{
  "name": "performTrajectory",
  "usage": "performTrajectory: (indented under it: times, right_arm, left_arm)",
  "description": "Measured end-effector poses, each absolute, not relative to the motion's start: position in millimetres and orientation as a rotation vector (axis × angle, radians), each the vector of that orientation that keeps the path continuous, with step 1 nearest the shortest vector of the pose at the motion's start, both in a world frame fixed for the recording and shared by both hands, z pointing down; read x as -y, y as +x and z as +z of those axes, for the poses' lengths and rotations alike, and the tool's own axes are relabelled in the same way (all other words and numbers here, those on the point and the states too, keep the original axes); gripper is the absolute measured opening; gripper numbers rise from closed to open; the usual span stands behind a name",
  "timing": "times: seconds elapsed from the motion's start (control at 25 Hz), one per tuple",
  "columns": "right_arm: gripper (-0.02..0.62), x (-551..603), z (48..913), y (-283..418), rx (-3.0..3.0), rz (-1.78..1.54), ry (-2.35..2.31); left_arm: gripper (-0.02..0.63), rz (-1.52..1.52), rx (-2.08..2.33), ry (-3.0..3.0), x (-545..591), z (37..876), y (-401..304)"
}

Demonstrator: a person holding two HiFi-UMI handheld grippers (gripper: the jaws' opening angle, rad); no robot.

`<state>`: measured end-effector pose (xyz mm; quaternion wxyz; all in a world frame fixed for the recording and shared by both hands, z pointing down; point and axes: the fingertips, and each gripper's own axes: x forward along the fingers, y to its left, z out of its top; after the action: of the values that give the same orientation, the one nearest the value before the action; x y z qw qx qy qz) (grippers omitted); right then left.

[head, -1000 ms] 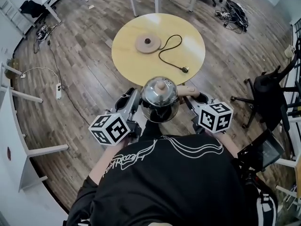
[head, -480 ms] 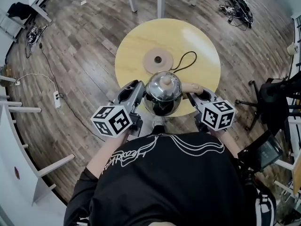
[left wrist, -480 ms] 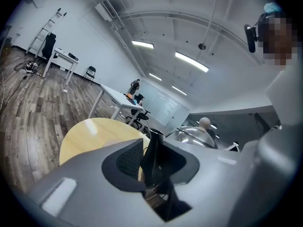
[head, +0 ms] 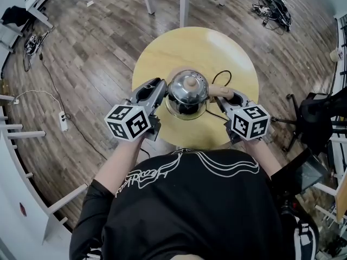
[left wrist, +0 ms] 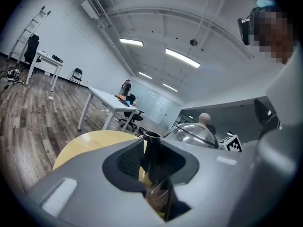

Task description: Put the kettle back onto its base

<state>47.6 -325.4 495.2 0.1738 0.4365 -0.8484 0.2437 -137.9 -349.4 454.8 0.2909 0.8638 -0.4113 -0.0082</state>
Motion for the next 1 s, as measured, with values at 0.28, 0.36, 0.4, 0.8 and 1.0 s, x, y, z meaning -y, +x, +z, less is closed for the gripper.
performTrajectory:
  times: [0.28,0.36,0.4,0.8,1.0]
  right_arm:
    - [0.118,367,503,45,2.398,0.660,1.222]
    - [0.118,376,506,45,2.396,0.619,1.220]
    - [0.118,381,507,45,2.397,0.589,1.218]
    - [0.118,403,524,46,2.343,0.483,1.249]
    - [0.118,404,528,42,2.336,0.468,1.254]
  left_arm:
    - [0.075,0.007,1.073,2.365,398,463,-137]
    - [0.074,-0.004,1.071,2.385,407,468,-137]
    - [0.074,-0.010,1.069,2.396,411,470,-137]
    - [0.057,-0.026,1.064,2.399,433,494,-134]
    - [0.057,-0.038,1.063,2.385,434,500,-139]
